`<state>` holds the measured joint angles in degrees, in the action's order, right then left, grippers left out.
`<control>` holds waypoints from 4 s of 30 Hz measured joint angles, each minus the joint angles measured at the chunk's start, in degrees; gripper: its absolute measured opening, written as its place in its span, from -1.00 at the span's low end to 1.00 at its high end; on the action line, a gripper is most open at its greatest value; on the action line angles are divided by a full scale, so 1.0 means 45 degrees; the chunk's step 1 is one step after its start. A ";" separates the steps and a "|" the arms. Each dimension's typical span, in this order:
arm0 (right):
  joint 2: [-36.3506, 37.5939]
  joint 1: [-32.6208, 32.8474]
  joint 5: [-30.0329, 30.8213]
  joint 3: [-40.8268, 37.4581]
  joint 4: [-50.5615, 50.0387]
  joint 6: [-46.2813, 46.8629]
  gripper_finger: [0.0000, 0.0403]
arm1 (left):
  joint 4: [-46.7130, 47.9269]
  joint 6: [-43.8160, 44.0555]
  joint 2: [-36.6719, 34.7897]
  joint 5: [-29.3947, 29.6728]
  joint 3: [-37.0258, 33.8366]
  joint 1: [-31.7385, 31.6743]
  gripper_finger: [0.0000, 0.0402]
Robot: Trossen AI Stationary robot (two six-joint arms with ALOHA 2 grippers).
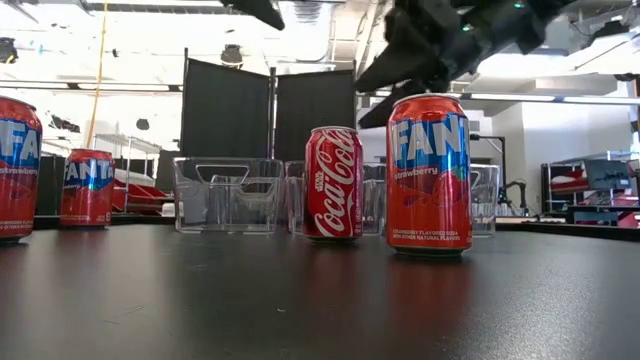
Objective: Sort soda cans
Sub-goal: Put the top red-white soda can into the center transparent bin, then put the right red-white soda can into the center transparent bin
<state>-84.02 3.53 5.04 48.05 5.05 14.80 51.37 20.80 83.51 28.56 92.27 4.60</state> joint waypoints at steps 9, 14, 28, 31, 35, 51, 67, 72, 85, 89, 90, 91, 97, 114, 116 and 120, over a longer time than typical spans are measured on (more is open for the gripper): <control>-0.1760 -0.0325 0.0530 0.1376 -0.0852 -0.0406 0.98 | 0.1638 0.1170 0.0027 -0.0009 -0.0138 0.0063 0.97; -0.2424 -0.0313 0.0430 0.1922 -0.1230 -0.0396 0.98 | 0.1875 0.1125 0.0044 -0.0012 -0.0171 0.0063 0.97; -0.2658 -0.0860 -0.0359 0.2910 -0.2606 -0.0056 0.44 | 0.2412 0.0771 -0.0098 0.0150 -0.0170 -0.0054 0.97; -0.2653 -0.0918 -0.0413 0.2930 -0.2695 -0.0052 0.40 | 0.2533 0.0771 -0.0098 0.0150 -0.0170 -0.0053 0.97; -0.2451 -0.0869 -0.0413 0.2928 -0.2877 -0.0032 0.37 | 0.2885 0.0785 -0.0170 0.0193 -0.0170 -0.0053 0.97; -0.0872 -0.1201 -0.0497 0.7175 -0.6811 -0.0787 0.34 | 0.3397 0.1810 -0.2122 0.0752 -0.0160 -0.0053 0.97; -0.1687 -0.6732 -0.0425 0.7618 -0.6795 -0.2359 0.34 | 0.4256 0.1642 -0.2813 0.1506 -0.0160 -0.0058 0.97; -0.3112 -0.7593 -0.0367 0.7622 -0.5499 -0.2736 0.34 | 0.4620 0.1040 -0.2813 0.2143 -0.0160 -0.0058 0.97; -0.5408 -0.8314 -0.0461 0.7617 -0.4729 -0.2444 0.34 | 0.6939 0.2789 -0.2822 0.2464 -0.0160 -0.0058 0.97; -0.5533 -0.8449 -0.0422 0.7632 -0.4340 -0.2448 0.34 | 0.6940 0.2779 -0.2822 0.2534 -0.0160 -0.0058 0.97; -0.5533 -0.8480 -0.0421 0.7632 -0.4347 -0.2442 0.34 | 0.6942 0.2716 -0.2822 0.2584 -0.0160 -0.0058 0.97; -0.5533 -0.8481 -0.0413 0.7632 -0.4359 -0.2443 0.34 | 0.6937 0.2668 -0.2822 0.2642 -0.0160 -0.0058 0.97; -0.5533 -0.8490 -0.0467 0.7622 -0.4463 -0.2393 0.45 | 0.6917 0.2529 -0.2822 0.3123 -0.0160 -0.0058 0.97; -0.4714 -0.8238 -0.0516 0.7615 -0.5482 -0.0862 0.91 | 0.6630 0.3034 -0.2822 0.3030 -0.0160 -0.0029 0.97; -0.4078 -0.8055 -0.0561 0.7612 -0.6132 -0.0426 0.91 | 0.6390 0.2866 -0.2821 0.3024 -0.0160 -0.0029 0.97; -0.2568 -0.7471 -0.0740 0.7617 -0.8103 -0.0106 0.91 | 0.4498 0.1035 -0.2801 0.3002 -0.0515 -0.0044 0.97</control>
<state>-95.58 -30.09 1.71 82.32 -31.42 14.32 71.61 25.46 70.90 42.07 89.95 4.40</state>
